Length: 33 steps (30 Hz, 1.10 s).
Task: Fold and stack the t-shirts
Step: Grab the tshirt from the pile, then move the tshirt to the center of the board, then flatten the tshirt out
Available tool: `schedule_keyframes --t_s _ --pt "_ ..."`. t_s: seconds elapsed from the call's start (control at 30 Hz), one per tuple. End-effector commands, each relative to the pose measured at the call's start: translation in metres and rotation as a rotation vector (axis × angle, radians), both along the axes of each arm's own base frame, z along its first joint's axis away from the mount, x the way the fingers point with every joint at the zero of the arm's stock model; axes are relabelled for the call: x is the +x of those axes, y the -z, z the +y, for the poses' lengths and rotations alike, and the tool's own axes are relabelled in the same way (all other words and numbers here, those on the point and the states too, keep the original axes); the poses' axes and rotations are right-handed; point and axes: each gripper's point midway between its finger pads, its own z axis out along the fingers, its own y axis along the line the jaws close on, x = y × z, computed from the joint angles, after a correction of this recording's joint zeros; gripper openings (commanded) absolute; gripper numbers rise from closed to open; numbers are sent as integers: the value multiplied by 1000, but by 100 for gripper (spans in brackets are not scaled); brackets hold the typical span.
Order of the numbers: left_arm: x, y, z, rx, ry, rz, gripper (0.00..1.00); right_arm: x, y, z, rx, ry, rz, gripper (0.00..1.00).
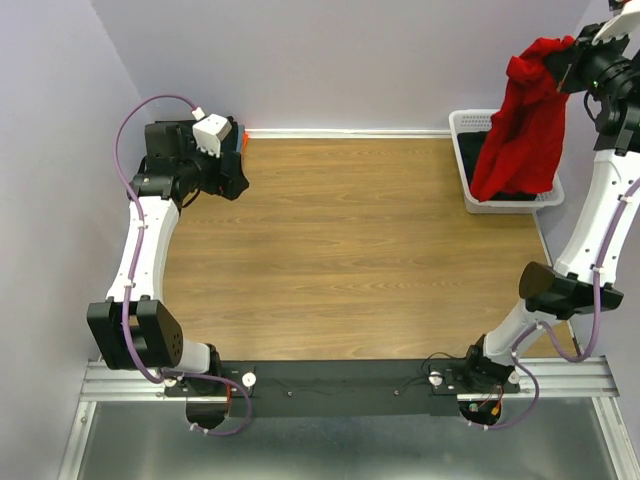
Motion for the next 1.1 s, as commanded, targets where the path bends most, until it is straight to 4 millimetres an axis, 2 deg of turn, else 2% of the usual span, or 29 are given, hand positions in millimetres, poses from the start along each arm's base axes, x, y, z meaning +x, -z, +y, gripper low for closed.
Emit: schedule_keyframes --t_s 0.0,0.03,0.1,0.17,0.27,0.33,0.43,0.47,0.5,0.53,0.57,0.6,0.63,0.67,0.7,0.73,0.77,0.8,0.83,0.87,0.97,1.0,1.03,1.07 --pt "-5 -28 1 -9 11 -62 96 -19 -47 52 53 -259 -164 1" --pt "-5 -29 2 -9 9 -65 96 -33 -61 65 81 -298 -195 0" --pt "-4 -29 4 -8 3 -64 96 -46 -81 83 69 -371 -271 0" --pt "-1 -30 5 -12 -5 -62 96 -58 -94 102 71 -434 -314 1" --pt "1 -33 6 -16 -17 -66 96 -69 -109 121 91 -500 -346 1" --pt "1 -34 6 -22 -16 -66 96 -72 -114 130 103 -539 -357 1" --pt "4 -37 5 -28 -13 -71 96 -71 -99 152 139 -607 -305 1" --pt "4 -38 5 -29 -14 -73 96 -72 -92 165 150 -638 -285 2" --pt "4 -39 4 -31 -6 -73 96 -58 -62 170 185 -647 -206 10" --pt "4 -38 4 -28 -2 -74 96 -64 -53 179 184 -670 -184 44" --pt "3 -38 3 -26 10 -77 96 -66 -37 195 200 -708 -141 63" --pt "2 -38 2 -26 25 -79 96 -61 -14 199 220 -713 -80 78" --pt "0 -40 0 -16 44 -92 96 -56 24 200 254 -702 18 95" --pt "-2 -38 -1 -9 57 -96 96 -51 47 198 276 -679 76 100" --pt "-7 -41 -3 2 88 -115 96 -40 68 186 290 -576 129 100" --pt "-10 -39 -5 15 112 -119 96 -34 97 181 297 -533 193 100" --pt "-13 -32 -4 51 143 -132 96 -34 108 174 287 -502 209 100" --pt "-20 -31 -6 68 171 -146 96 -31 130 167 288 -457 258 100" --pt "-23 -25 -7 92 197 -154 96 -32 130 166 287 -447 260 100" --pt "-24 -18 -8 145 239 -178 96 -34 142 164 273 -437 281 100" --pt "-37 21 -30 211 352 -131 96 -38 171 159 239 -418 346 100" --pt "-41 45 -45 242 391 -82 95 -39 188 158 248 -402 405 100" --pt "-39 55 -53 255 406 -76 92 -39 200 156 210 -409 422 98" --pt "-42 79 -60 258 418 -13 91 -43 217 157 207 -418 466 97"
